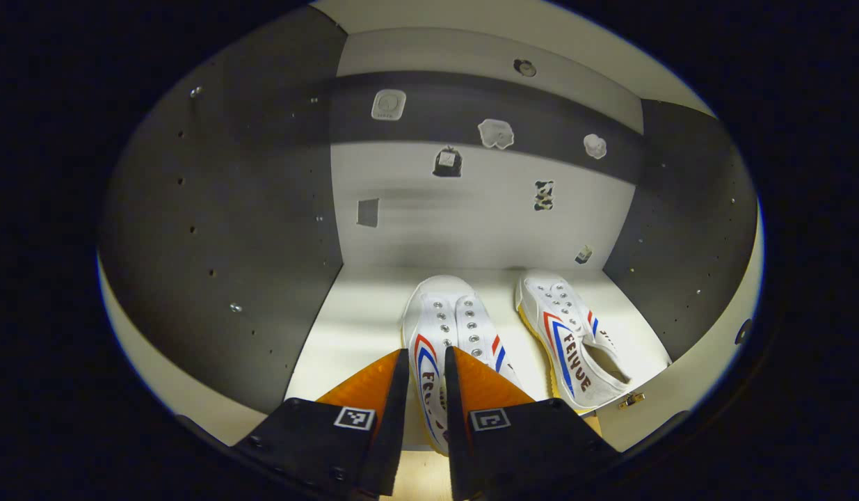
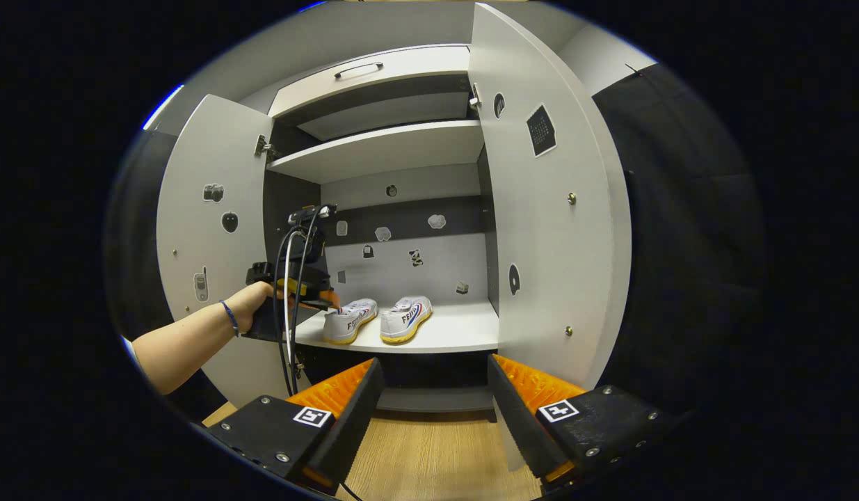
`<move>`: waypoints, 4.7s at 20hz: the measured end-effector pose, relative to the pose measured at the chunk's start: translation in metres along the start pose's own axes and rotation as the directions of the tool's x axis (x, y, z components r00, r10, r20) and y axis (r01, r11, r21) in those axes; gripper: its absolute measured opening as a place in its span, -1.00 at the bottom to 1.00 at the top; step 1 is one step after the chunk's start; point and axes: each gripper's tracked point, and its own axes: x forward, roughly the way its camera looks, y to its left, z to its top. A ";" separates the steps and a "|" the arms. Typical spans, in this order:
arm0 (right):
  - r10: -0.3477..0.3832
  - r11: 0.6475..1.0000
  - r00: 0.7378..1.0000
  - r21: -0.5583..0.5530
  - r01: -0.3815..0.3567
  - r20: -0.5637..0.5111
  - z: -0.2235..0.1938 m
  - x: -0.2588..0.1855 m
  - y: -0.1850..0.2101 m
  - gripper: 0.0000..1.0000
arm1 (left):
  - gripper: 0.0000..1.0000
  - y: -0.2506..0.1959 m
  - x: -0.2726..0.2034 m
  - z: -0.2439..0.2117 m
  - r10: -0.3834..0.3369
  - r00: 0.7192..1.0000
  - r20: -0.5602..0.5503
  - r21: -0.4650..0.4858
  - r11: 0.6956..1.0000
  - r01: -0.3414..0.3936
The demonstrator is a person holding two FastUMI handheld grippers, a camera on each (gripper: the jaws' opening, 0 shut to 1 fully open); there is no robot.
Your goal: Grab one shoe with the right hand and put it into the shoe cabinet, grab the other shoe with the left hand and put it into the shoe cabinet; then close the right door with the right hand and the left door with the left hand.
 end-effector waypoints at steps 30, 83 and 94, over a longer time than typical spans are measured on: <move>-0.346 0.937 0.935 -0.028 0.349 0.078 -0.006 -0.057 -0.209 0.85 | 0.89 0.024 -0.368 -0.022 -0.014 0.870 0.493 0.035 0.999 -0.005; 0.003 1.000 1.000 0.005 -0.003 -0.015 -0.027 0.125 -0.001 0.80 | 0.94 0.207 -0.384 -0.063 0.251 0.847 0.469 -0.162 0.967 -0.197; -0.051 0.998 0.999 -0.032 0.051 -0.018 -0.023 0.129 0.002 0.80 | 0.94 0.232 -0.321 -0.096 0.229 0.887 0.401 -0.155 0.971 -0.180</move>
